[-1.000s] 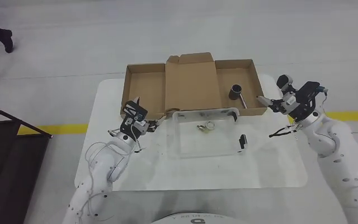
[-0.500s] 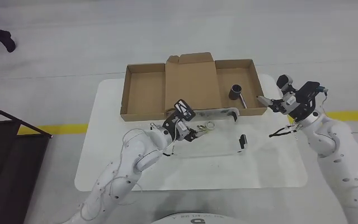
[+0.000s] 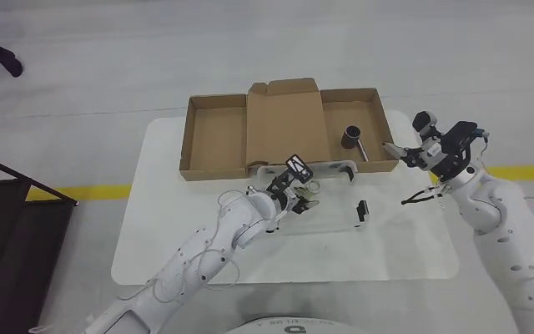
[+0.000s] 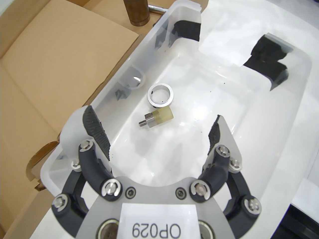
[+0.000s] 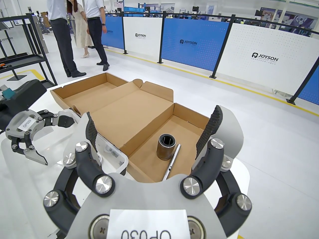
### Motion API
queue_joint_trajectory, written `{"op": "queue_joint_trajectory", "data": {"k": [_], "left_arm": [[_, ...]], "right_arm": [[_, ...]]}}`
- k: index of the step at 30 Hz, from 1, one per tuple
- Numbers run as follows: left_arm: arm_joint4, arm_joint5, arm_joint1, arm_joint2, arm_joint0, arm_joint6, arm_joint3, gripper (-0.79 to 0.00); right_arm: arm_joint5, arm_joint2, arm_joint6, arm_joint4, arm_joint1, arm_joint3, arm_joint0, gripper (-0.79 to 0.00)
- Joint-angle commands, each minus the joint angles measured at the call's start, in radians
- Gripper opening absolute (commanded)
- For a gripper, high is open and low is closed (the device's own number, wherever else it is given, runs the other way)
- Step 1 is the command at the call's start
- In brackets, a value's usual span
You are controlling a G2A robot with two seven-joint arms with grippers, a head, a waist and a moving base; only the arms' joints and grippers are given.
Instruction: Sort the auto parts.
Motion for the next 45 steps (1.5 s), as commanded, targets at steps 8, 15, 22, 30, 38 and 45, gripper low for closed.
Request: {"op": "queue_joint_trajectory", "data": {"k": [8,15,22,30,38,45], "left_arm": [[-0.11,0.012,-0.043,0.045,-0.051,-0.008,0.121,0.0],[-0.152,0.018,-0.062,0.054,-0.074,-0.012,0.175,0.0],[-0.145,0.045,-0.078,0.062,-0.098,-0.02,0.221,0.0],[-0.155,0.055,-0.106,0.089,-0.135,-0.028,0.294,0.0],[-0.174,0.055,-0.136,0.115,-0.165,-0.027,0.362,0.0],[-0.176,0.051,-0.152,0.116,-0.184,-0.024,0.403,-0.145]], "right_arm": [[0.0,0.0,0.0,0.0,0.0,0.0,0.0,0.0],[0.0,0.0,0.0,0.0,0.0,0.0,0.0,0.0],[0.0,0.0,0.0,0.0,0.0,0.0,0.0,0.0],[0.0,0.0,0.0,0.0,0.0,0.0,0.0,0.0],[0.0,0.0,0.0,0.0,0.0,0.0,0.0,0.0],[0.0,0.0,0.0,0.0,0.0,0.0,0.0,0.0]]}}
